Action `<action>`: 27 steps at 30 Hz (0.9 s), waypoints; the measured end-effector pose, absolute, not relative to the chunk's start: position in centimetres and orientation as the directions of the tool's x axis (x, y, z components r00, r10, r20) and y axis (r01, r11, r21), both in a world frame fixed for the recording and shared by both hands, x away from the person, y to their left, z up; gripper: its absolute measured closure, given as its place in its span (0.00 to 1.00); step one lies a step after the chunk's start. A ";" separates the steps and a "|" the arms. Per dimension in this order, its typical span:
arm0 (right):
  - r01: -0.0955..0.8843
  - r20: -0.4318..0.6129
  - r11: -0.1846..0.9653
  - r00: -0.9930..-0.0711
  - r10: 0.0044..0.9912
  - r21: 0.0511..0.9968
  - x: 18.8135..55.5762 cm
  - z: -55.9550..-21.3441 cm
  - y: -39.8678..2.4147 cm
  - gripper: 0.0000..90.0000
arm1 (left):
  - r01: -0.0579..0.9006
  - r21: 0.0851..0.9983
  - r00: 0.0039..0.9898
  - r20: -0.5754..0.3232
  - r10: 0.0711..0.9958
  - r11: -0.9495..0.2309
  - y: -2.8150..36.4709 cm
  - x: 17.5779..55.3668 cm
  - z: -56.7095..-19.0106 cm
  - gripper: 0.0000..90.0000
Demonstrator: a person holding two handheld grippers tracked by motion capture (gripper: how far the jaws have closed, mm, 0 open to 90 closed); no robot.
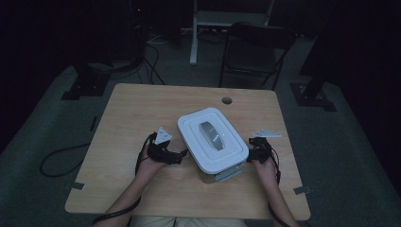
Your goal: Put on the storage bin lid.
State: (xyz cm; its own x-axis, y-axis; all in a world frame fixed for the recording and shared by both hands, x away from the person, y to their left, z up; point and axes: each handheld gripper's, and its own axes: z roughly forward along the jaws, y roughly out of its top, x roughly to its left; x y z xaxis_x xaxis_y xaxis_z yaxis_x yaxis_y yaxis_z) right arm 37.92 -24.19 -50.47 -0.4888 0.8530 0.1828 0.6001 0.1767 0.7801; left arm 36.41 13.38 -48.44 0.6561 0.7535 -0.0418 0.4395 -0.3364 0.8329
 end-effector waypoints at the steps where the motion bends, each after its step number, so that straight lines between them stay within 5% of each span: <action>1: 0.603 0.191 0.171 -0.489 0.851 0.779 37.8 -50.5 -24.2 0.17 | 0.440 0.832 0.657 -0.042 0.753 -0.338 13.4 36.5 -48.4 0.01; 20: 0.557 0.140 0.263 -0.579 0.803 0.788 34.8 -50.3 -22.0 0.16 | 0.468 0.819 0.615 -0.033 0.788 -0.331 14.6 38.0 -48.5 0.01; 27: 0.587 0.162 0.167 -0.466 0.870 0.792 37.0 -48.7 -23.7 0.16 | 0.465 0.824 0.607 -0.032 0.794 -0.323 15.5 37.7 -48.0 0.02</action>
State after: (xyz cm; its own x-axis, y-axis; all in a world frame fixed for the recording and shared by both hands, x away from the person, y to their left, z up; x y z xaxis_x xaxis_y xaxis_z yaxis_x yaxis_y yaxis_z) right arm 37.04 -23.74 -48.74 -0.4656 0.8702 0.1615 0.5874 0.1673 0.7919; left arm 37.74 15.45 -47.99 0.6073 0.7938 -0.0323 0.4655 -0.3225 0.8242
